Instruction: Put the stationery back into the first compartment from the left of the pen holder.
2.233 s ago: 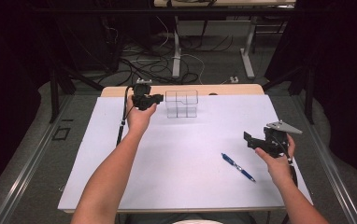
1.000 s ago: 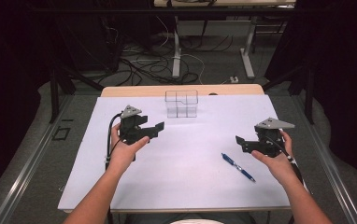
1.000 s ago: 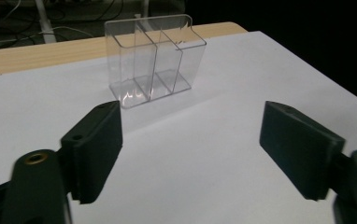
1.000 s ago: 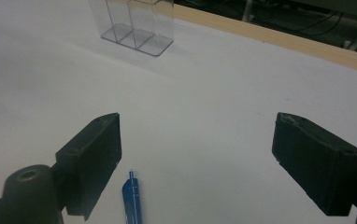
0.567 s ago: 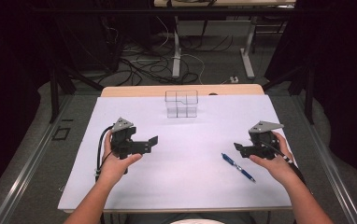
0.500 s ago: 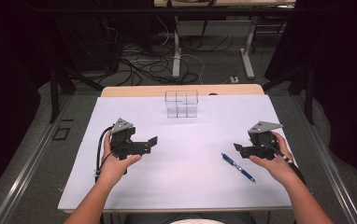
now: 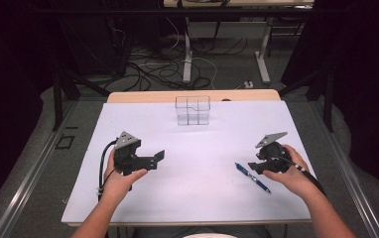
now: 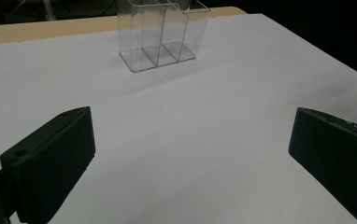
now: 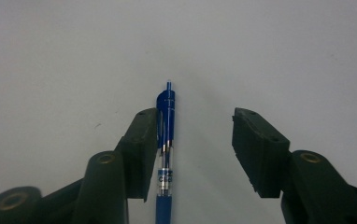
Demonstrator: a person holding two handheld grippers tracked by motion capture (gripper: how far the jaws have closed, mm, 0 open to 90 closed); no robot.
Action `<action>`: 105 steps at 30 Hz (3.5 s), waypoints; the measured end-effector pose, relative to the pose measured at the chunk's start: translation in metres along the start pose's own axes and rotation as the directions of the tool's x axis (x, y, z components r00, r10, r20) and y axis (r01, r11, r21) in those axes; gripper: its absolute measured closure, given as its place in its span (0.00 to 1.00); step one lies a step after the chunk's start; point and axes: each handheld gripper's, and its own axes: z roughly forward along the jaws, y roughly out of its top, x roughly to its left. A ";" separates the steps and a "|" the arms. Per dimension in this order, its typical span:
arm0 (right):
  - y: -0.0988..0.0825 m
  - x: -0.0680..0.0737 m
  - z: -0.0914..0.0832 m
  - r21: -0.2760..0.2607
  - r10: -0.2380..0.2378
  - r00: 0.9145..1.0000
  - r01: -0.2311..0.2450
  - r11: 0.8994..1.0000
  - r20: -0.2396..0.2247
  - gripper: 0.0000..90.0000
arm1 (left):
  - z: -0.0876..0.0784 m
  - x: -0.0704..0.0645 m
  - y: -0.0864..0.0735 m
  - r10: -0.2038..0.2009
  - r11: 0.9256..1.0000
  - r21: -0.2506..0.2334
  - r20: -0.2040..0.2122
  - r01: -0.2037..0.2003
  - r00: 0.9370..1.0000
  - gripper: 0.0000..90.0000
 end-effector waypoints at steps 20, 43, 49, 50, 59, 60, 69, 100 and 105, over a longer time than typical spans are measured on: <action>-0.010 0.006 0.023 0.173 0.052 0.995 -0.036 0.984 -0.086 0.72 | 0.004 -0.001 -0.006 0.007 1.000 0.024 -0.024 -0.006 1.000 0.05; -0.017 0.004 0.039 0.290 0.140 0.986 -0.109 0.951 -0.087 0.81 | 0.002 0.001 -0.007 0.010 1.000 0.021 -0.043 -0.010 0.999 0.05; -0.019 0.007 0.043 0.282 0.169 0.981 -0.137 0.950 -0.095 0.84 | 0.002 0.002 -0.007 0.011 1.000 0.019 -0.046 -0.010 0.999 0.05; -0.016 0.004 0.040 0.329 0.125 0.987 -0.085 0.941 -0.101 0.84 | 0.002 0.002 -0.007 0.014 1.000 0.020 -0.046 -0.013 0.999 0.05; -0.019 0.006 0.043 0.296 0.143 0.987 -0.116 0.948 -0.070 0.88 | 0.002 0.002 -0.008 0.010 1.000 0.029 -0.048 -0.009 0.999 0.05; -0.019 0.006 0.043 0.295 0.143 0.987 -0.117 0.948 -0.069 0.89 | 0.002 0.003 -0.008 0.013 1.000 0.026 -0.048 -0.012 0.999 0.05; -0.016 0.004 0.041 0.336 0.097 0.992 -0.062 0.940 -0.087 0.89 | 0.003 0.003 -0.008 0.012 0.999 0.032 -0.047 -0.010 0.999 0.05; -0.006 0.013 0.028 0.102 -0.051 0.999 0.052 0.993 -0.020 0.89 | 0.004 0.005 -0.010 0.011 0.999 0.037 -0.062 -0.008 0.998 0.05; -0.004 0.017 0.025 0.045 -0.116 0.993 0.115 0.992 0.010 0.89 | 0.003 0.006 -0.009 0.016 0.999 0.034 -0.073 -0.013 0.997 0.05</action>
